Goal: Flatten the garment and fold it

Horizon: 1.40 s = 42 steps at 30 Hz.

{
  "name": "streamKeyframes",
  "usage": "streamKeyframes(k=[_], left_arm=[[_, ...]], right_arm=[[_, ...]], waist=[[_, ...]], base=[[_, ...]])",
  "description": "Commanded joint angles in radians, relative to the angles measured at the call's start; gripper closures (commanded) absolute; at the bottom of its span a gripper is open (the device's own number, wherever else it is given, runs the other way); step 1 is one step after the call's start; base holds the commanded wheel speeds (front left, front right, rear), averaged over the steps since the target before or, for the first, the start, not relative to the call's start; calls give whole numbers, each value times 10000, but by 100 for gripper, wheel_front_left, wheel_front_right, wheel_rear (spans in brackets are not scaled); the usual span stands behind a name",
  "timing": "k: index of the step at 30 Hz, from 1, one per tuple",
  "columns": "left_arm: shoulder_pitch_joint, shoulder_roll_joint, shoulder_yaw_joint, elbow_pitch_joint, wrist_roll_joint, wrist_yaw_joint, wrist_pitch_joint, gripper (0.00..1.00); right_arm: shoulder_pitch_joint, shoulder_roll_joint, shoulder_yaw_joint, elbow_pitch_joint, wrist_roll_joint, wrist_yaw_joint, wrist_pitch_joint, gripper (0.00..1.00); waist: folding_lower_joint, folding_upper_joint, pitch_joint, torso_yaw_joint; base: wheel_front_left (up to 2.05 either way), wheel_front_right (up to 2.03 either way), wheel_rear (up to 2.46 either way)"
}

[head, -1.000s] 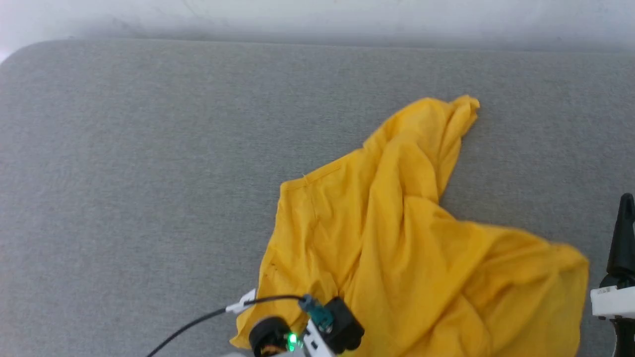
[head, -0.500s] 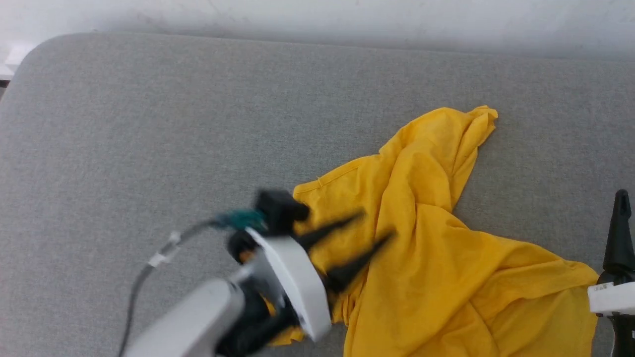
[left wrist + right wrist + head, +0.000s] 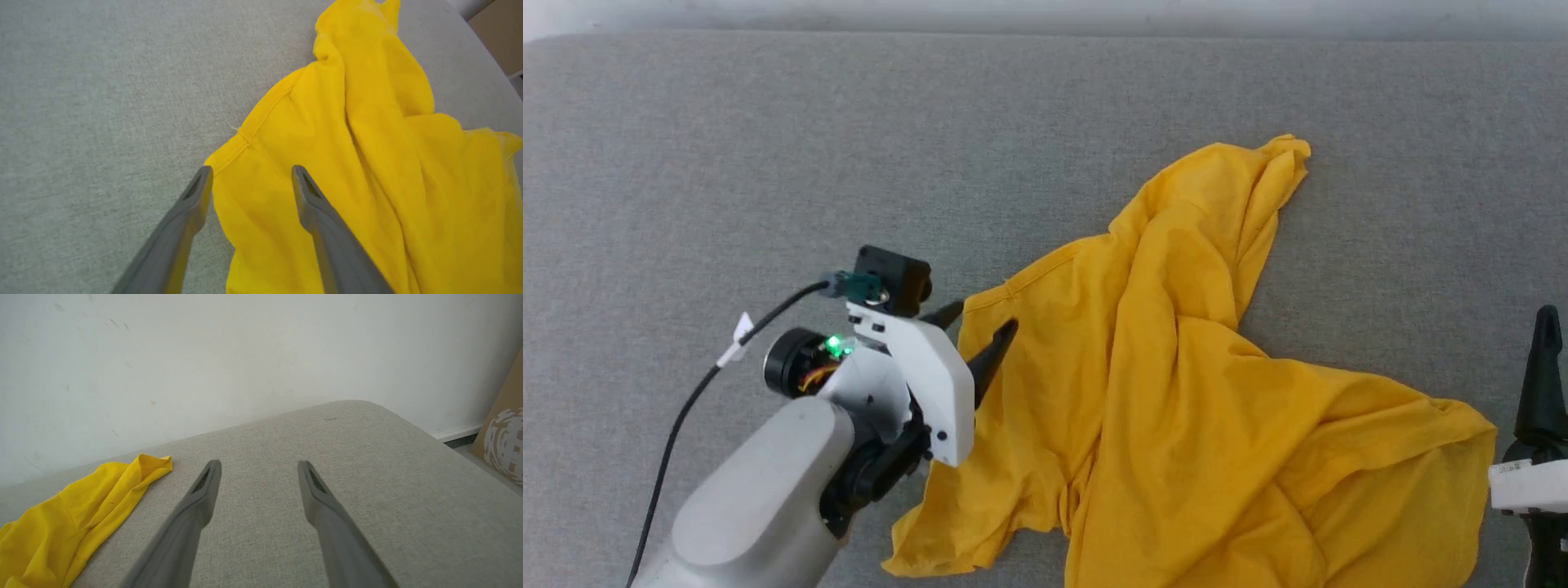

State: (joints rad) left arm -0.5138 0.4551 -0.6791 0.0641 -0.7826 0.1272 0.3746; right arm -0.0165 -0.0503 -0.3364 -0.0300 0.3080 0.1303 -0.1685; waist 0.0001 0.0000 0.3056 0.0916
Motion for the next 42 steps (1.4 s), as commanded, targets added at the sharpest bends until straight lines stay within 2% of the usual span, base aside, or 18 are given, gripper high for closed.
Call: streamKeyframes(k=[1, 4, 9, 10, 11, 13, 18, 21, 25, 31, 38, 39, 40, 41, 42], left_arm=[[42, 13, -104, 115, -11, 124, 201, 0], [142, 122, -373, 385, 43, 327, 786, 0], [139, 273, -570, 656, 421, 716, 1003, 0], [165, 244, -580, 676, 361, 694, 1035, 41], [179, 227, -609, 682, 317, 626, 1050, 100], [187, 217, -634, 683, 240, 487, 1034, 100], [-185, 166, -212, 517, 252, 499, 421, 100], [-743, 320, 119, 345, 441, 453, 33, 100], [-1658, 880, 461, 335, 699, 197, 19, 100], [-2791, 1852, 1078, 995, 979, 37, 70, 100], [-3156, 2180, 1474, 2113, 1301, 212, -741, 100], [-3130, 2121, 1517, 2265, 1274, 227, -902, 69], [-3084, 2042, 1554, 2415, 1212, 228, -1035, 12], [-3035, 1938, 1592, 2540, 1127, 221, -1158, 0], [-3005, 1796, 1665, 2619, 1017, 220, -1336, 0]], right_arm=[[-106, 1, -6, 20, 36, 4, -65, 0], [-158, 1, 37, 79, 47, 4, -85, 0], [-269, 1, 108, 114, 46, 4, -100, 0], [-276, 1, 111, 115, 46, 4, -102, 0], [-278, 1, 113, 114, 46, 4, -109, 0], [-273, 1, 107, 116, 50, 4, -121, 0], [-282, 1, 74, 71, 50, 4, -127, 0], [-337, 1, 95, 2, 52, 4, -125, 0], [-444, 1, 153, -100, 35, 4, -104, 0], [-697, 1, 231, -197, 48, 4, -165, 0], [-901, 1, 329, -137, 92, 4, -383, 0], [-907, 1, 340, -118, 95, 4, -408, 0], [-912, 1, 348, -93, 91, 4, -427, 0], [-917, 1, 350, -65, 81, 4, -442, 0], [-920, 1, 356, -36, 62, 4, -448, 0]], waist=[[-1, 0, 79, -80], [-1, 0, 77, -106], [-1, 0, 60, -103], [-1, 0, 58, -99], [-1, 0, 58, -97], [-1, 0, 66, -102], [-1, 0, 166, -134], [-1, 0, 333, -192], [-1, 0, 698, -351], [-1, 0, 1443, -767], [-1, 0, 1952, -1076], [-1, 0, 1976, -1086], [-1, 0, 1991, -1084], [-1, 0, 1992, -1064], [-1, 0, 1981, -1023]], base=[[0, 0, 0], [0, 0, 0], [0, 0, 0], [0, 0, 0], [0, 0, 0], [0, 0, 0], [0, 0, 0], [0, 0, 0], [0, 0, 0], [0, 0, 0], [0, 0, 0], [0, 0, 0], [0, 0, 0], [0, 0, 0], [0, 0, 0]])
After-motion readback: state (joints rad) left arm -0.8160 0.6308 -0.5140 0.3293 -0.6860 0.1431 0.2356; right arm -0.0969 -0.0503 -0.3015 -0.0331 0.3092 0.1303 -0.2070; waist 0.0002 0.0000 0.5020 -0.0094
